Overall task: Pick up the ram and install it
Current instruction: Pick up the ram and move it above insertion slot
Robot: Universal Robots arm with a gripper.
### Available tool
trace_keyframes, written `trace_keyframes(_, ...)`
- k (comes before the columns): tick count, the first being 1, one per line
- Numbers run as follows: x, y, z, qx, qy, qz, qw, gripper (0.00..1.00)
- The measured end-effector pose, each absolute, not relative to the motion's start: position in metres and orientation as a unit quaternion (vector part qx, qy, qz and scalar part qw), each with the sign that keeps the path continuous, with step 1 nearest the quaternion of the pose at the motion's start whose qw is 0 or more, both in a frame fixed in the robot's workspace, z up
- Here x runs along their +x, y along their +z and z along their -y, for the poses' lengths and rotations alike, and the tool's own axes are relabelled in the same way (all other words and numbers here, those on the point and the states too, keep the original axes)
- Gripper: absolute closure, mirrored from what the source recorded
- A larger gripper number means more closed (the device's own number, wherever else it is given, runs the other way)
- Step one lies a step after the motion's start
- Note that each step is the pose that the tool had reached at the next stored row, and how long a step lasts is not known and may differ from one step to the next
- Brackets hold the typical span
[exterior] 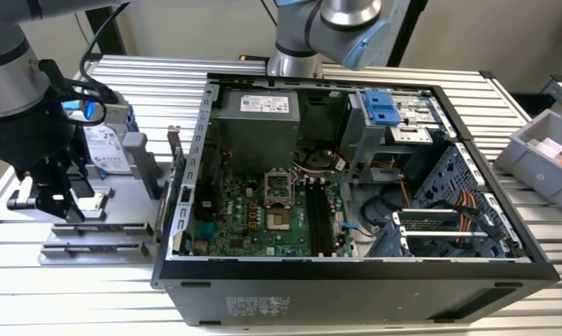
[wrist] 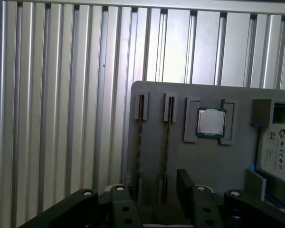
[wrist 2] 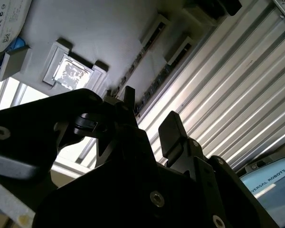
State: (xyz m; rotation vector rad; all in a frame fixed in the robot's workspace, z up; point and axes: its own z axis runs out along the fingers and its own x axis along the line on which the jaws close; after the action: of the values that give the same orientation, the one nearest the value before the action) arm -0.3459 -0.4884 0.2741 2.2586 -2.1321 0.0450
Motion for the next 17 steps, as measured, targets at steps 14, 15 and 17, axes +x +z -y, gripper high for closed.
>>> trace_keyframes(14, -0.3461, 0.2684, 0.4885, 0.722, 0.014, 0.692, 0.018, 0.00)
trace_keyframes(15, -0.3461, 0.2680, 0.4892, 0.721, 0.013, 0.693, 0.017, 0.00)
trace_keyframes(17, -0.3461, 0.2675, 0.4906, 0.719, 0.010, 0.694, 0.013, 0.00)
